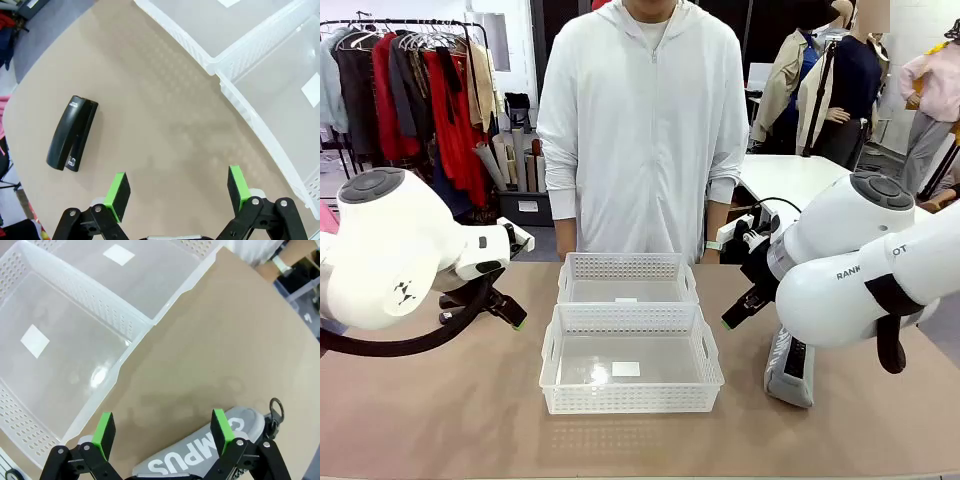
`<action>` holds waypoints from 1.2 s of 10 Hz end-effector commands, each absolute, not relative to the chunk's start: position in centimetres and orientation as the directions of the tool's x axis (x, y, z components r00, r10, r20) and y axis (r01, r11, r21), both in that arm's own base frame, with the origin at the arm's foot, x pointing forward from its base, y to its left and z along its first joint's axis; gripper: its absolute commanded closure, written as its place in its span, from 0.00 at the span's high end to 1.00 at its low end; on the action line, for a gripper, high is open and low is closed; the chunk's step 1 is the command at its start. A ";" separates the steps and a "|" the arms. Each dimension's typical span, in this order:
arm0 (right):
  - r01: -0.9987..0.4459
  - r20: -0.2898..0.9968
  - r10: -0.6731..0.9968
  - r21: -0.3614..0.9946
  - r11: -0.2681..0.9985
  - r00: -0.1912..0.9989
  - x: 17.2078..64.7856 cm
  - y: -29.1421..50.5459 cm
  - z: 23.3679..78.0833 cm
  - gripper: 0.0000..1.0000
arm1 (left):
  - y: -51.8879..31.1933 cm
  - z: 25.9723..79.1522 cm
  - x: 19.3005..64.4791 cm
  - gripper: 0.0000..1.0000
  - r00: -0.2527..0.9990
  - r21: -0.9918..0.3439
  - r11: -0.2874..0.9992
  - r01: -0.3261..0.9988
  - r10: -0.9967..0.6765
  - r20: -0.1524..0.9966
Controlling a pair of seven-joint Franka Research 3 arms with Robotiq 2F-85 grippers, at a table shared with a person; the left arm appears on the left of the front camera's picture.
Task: Distribute items into two baskets.
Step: Pick up the Pencil pouch that the person points to.
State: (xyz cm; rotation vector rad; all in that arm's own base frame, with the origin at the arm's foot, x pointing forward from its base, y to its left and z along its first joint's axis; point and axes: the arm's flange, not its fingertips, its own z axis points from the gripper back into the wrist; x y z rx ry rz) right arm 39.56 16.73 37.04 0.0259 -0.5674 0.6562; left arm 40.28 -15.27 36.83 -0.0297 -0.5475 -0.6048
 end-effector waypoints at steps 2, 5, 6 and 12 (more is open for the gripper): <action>-0.584 0.507 0.570 -0.152 0.798 0.647 39.6 16.7 37.1 1.00 | -15.1 37.0 40.3 1.00 0.685 0.131 0.828 0.544 -0.529 0.501; -0.584 0.507 0.570 -0.152 0.798 0.647 39.6 16.7 37.1 1.00 | -15.1 37.0 40.3 1.00 0.685 0.131 0.828 0.544 -0.529 0.501; -0.584 0.507 0.570 -0.152 0.798 0.647 39.6 16.7 37.1 1.00 | -15.1 37.0 40.3 1.00 0.685 0.131 0.828 0.544 -0.529 0.501; -0.584 0.507 0.570 -0.152 0.798 0.647 39.6 16.7 37.1 1.00 | -15.1 37.0 40.3 1.00 0.685 0.131 0.828 0.544 -0.529 0.501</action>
